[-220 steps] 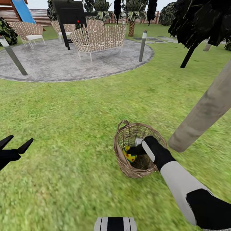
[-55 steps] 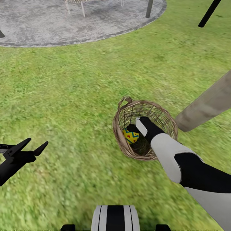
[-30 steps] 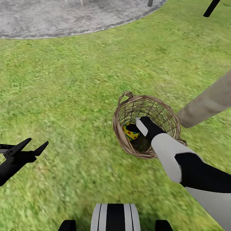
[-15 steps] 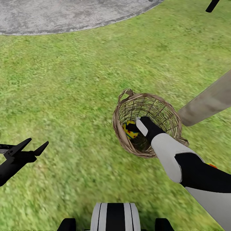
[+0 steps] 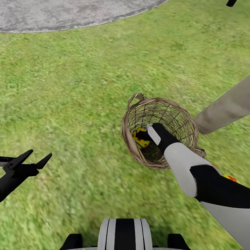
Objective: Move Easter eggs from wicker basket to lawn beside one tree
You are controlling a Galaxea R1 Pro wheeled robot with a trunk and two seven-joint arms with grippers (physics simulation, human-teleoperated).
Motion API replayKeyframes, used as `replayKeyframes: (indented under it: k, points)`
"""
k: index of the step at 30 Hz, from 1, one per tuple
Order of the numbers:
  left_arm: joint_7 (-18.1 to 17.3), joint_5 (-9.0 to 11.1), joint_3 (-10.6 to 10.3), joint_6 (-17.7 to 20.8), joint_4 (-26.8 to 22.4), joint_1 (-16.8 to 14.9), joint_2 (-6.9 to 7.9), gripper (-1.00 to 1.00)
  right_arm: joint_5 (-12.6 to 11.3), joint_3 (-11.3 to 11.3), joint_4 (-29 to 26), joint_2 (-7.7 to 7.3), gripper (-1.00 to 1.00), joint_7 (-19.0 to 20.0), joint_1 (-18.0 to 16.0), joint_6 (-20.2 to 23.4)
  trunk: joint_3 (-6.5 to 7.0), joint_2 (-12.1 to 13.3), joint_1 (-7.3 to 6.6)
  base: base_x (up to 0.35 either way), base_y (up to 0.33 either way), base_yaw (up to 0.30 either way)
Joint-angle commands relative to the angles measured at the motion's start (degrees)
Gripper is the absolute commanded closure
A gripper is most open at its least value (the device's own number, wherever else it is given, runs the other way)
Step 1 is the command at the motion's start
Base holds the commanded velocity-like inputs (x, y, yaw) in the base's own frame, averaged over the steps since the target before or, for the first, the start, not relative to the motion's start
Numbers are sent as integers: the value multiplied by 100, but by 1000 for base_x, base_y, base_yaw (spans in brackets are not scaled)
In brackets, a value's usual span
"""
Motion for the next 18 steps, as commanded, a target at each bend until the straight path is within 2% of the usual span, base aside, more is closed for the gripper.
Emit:
replayKeyframes:
  k: [1, 4, 5, 7, 8, 13, 18]
  points:
    - [-14, -2, 1, 19, 1, -4, 0, -100, -59, 32, 30, -3, -100, -46, 7, -19, -4, 1, 4, 0, 0, 0]
    - [-14, -2, 1, 16, 1, -4, 1, -100, -58, 32, -62, -3, -100, -47, 7, 97, -49, -2, 9, 0, 0, 0]
    - [-13, -2, 1, 15, 1, -4, 1, -100, -46, 32, -141, -3, 100, -46, 7, 201, -71, -3, 12, 0, 0, 0]
    - [-14, -2, 1, 15, 1, -4, 1, -100, -22, 32, -230, -3, 100, -46, 7, 295, -71, -3, 12, 0, 0, 0]
    - [-13, -2, 1, 15, 1, -4, 1, -100, -68, 32, 157, -3, 100, -46, 7, -178, -93, -4, 15, 0, 0, 0]
    - [-14, -2, 2, 15, 9, -4, -6, -100, -71, 32, 157, -7, 100, -46, 7, -178, -93, -4, 15, 0, 0, 0]
    - [-14, -2, 9, 15, 9, -2, -6, -100, -72, 32, 157, -9, 100, -46, 7, -178, -26, 0, 7, 0, 0, 0]
